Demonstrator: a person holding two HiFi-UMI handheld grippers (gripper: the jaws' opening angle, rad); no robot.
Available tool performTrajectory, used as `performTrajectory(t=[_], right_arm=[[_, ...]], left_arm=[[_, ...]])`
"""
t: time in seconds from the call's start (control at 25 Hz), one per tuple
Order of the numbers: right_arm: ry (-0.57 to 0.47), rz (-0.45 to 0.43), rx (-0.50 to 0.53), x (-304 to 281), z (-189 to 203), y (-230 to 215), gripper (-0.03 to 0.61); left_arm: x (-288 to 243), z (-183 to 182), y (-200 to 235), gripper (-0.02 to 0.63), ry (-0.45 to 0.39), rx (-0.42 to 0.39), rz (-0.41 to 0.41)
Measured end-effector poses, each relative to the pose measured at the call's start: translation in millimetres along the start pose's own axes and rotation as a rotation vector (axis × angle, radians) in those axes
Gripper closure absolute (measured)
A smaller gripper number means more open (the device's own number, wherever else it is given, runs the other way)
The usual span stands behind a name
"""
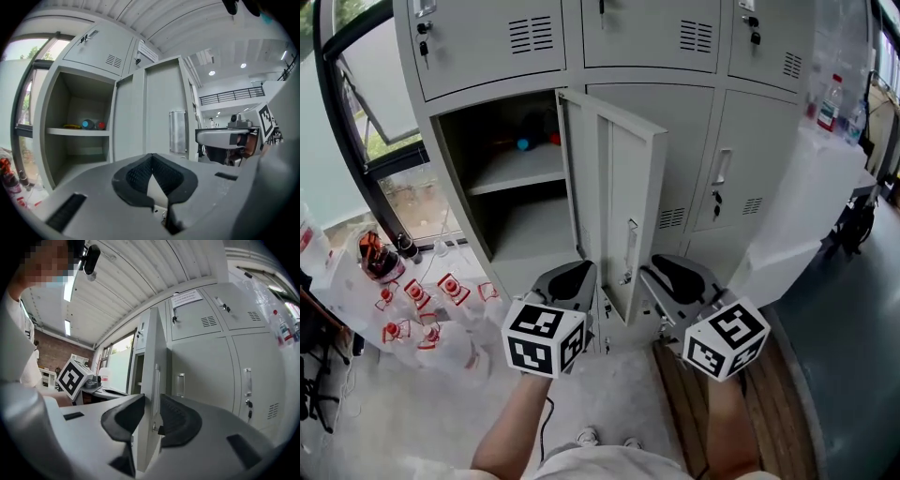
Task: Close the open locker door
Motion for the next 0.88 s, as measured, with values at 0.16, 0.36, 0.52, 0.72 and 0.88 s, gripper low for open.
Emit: performTrajectory(t=[0.16,0.36,0.52,0.72,0.88], right_arm=[[-0.028,-0.096,-0.015,-6.6,0.1,4.4,0.488],[-0.054,-0.202,-0.02,-16.6,-1.7,14.1,0.481],[-0.069,-0.27,-0.02,-26.5,-2.5,22.1,0.469],[-0.084,-0.343,-0.012,-41.8,-5.0,34.4,0.449],[-0.09,-0.386,-0.022,-55.8,-6.4,46.0,0.448]], left_arm=[[10.5,2.4,1.2,0.607,-0.004,0.01,-0.071],[23.7,4.8,1.0,0.607,-0.006,0.015,-0.141],[36.7,7.8,3.0,0.607,-0.008,0.021,-0.201],[56.6,9.9,8.1,0.607,-0.015,0.022,-0.277],[73.0,11.9,15.0,0.607,-0.019,0.026,-0.336]])
Point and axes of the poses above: the fingertips, and each gripper's own axes: x backward along the fingers, y to its left, z out of its underside, the point moved 8 cm from there along x, backward along the fingers, and after that the axes turned 8 degrees about x, right-handed, at the moved point
